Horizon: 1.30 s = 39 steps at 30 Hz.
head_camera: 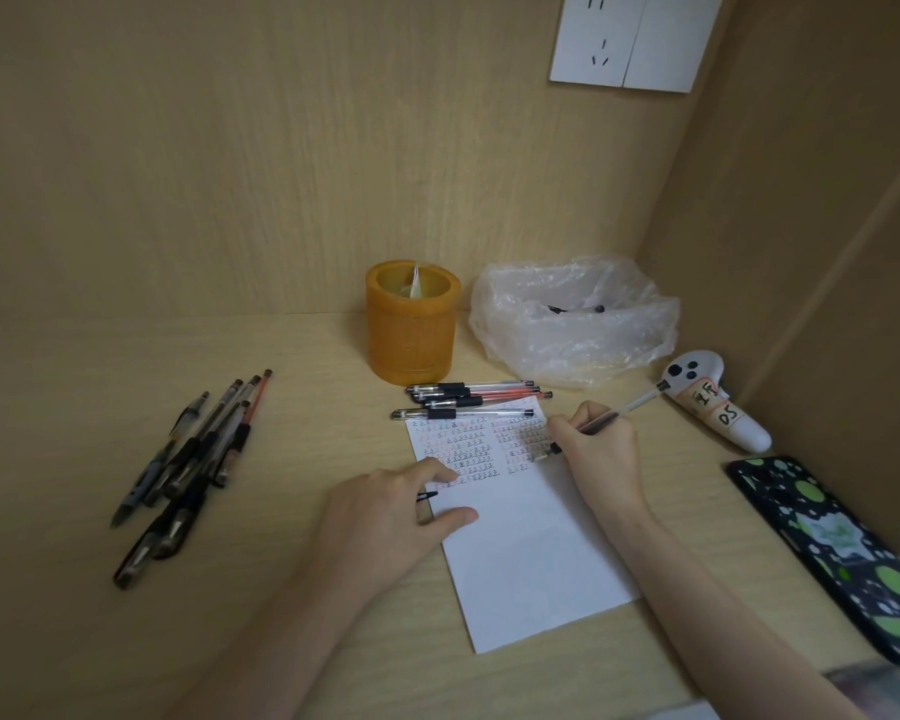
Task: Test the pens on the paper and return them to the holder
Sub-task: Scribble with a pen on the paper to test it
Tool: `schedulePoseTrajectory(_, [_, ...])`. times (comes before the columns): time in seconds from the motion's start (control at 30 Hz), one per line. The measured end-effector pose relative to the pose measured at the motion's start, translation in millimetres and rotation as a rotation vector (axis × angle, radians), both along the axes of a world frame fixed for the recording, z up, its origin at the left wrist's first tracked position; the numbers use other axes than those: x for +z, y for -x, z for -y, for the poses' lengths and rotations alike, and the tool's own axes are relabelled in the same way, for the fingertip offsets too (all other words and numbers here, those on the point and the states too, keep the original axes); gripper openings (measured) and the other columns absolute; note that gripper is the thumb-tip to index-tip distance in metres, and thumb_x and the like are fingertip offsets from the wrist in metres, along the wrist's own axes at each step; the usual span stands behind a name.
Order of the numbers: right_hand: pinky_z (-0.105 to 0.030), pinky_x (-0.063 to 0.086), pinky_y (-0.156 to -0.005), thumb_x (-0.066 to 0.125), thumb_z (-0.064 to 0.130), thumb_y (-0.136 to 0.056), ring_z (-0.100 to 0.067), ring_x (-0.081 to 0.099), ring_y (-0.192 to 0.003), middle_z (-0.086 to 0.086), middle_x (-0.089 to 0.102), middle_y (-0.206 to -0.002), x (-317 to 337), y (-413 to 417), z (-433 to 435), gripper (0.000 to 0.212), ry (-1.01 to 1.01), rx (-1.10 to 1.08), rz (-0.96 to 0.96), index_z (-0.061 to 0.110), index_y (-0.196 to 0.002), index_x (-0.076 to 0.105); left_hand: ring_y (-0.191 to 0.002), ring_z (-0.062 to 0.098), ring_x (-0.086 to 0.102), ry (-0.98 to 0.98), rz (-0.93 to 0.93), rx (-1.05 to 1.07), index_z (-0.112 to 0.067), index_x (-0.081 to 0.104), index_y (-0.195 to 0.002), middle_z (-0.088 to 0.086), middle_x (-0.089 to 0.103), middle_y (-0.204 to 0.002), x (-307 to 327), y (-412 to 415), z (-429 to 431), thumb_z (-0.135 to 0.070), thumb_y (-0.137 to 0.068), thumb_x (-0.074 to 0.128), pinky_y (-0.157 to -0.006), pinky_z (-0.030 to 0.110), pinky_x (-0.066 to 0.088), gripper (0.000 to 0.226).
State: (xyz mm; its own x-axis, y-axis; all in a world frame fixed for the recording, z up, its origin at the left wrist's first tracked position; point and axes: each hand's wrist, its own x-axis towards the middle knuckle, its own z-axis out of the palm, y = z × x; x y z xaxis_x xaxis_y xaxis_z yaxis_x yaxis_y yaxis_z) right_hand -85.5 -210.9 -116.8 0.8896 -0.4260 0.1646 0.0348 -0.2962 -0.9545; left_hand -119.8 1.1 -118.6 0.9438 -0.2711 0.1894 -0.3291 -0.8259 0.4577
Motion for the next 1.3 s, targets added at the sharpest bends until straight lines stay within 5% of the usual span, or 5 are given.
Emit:
schedulePoseTrajectory(0.43, [-0.021,0.025,-0.046,0.06,0.003,-0.075,-0.016,0.033,-0.056,-0.012,0.04,-0.058,-3.1,-2.0,-0.2,0.023,0.032,0.009,0.002,0.002,-0.058,0.045,-0.051,0.005,0.046,-0.019,0.014,-0.01,-0.043,0.055,-0.108,-0.006,0.049,-0.054,-1.1,-0.8,0.1,-0.07,-0.074,0.05,-0.05,0.017,0.03,0.044])
schedulePoseTrajectory(1.3, [-0.017,0.023,-0.043,0.06,-0.002,-0.075,-0.007,0.027,-0.047,-0.008,0.034,-0.054,-0.9,-0.5,-0.8,0.026,0.011,0.027,0.031,0.004,-0.057,0.042,-0.054,0.006,0.05,0.007,0.01,-0.007,-0.044,0.056,-0.107,-0.006,0.053,-0.056,-1.4,-1.0,0.3,-0.07,-0.074,0.051,-0.057,0.021,0.042,0.043])
